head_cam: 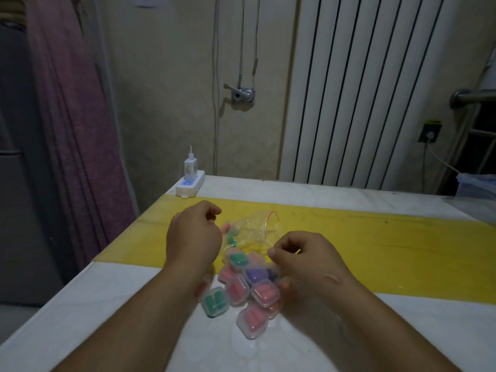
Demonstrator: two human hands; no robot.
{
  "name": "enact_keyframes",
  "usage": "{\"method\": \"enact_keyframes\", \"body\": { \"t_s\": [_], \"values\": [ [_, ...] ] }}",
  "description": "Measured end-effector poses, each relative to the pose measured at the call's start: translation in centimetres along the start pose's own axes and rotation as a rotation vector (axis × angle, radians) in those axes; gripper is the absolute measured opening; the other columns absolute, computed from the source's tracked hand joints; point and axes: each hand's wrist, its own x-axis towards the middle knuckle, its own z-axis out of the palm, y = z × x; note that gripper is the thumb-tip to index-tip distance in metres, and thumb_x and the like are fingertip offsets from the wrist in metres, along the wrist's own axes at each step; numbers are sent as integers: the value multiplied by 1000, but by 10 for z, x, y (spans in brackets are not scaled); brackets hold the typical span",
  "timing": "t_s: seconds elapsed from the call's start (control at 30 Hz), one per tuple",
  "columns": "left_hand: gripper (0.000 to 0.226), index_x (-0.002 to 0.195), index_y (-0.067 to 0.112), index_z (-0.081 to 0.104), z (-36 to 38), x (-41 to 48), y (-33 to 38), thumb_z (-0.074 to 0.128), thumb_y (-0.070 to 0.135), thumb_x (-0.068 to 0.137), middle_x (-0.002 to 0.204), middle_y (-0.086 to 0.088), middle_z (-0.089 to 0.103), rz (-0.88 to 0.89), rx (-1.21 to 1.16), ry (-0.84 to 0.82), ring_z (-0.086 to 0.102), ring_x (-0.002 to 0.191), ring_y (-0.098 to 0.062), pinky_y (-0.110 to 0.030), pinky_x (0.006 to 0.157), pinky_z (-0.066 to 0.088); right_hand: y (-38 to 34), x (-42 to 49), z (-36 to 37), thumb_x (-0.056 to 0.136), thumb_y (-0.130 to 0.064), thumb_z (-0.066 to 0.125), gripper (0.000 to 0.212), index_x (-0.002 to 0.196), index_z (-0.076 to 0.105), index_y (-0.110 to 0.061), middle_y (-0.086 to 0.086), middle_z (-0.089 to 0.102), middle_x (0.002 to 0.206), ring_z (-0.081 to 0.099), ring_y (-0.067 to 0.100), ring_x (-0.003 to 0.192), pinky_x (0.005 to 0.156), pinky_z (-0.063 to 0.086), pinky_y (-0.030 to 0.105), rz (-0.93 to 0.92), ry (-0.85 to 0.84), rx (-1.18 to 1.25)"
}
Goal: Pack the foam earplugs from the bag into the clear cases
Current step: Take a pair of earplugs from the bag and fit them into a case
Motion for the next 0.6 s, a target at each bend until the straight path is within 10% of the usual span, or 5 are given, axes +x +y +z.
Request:
{"method": "enact_keyframes", "body": {
  "t_s": [0.2, 0.37, 0.6],
  "values": [
    [30, 117, 26, 65, 6, 11, -15, 54, 41, 93, 112, 3, 68, 12, 259, -125, 56, 106, -21, -38, 89, 50, 9, 11, -3, 91, -16, 59, 19, 83, 69, -31, -14, 69, 82, 62, 4, 74, 61, 45, 20, 17, 110, -2],
    [35, 119, 20, 64, 19, 12, -25, 43, 40, 99, 115, -5, 68, -1, 316, -269, 58, 105, -26, -37, 88, 49, 5, 25, 1, 93, -3, 42, 35, 111, 61, -26, -5, 71, 94, 56, 0, 51, 46, 41, 16, 153, 56, 76],
    [37, 118, 30, 65, 24, 14, -29, 51, 50, 90, 122, -2, 59, 17, 522, -375, 49, 114, -27, -34, 90, 45, -7, 62, 17, 97, -13, 46, 29, 102, 72, -26, -4, 67, 112, 61, 19, 104, 77, 44, 25, 80, 9, -205]
  ]
}}
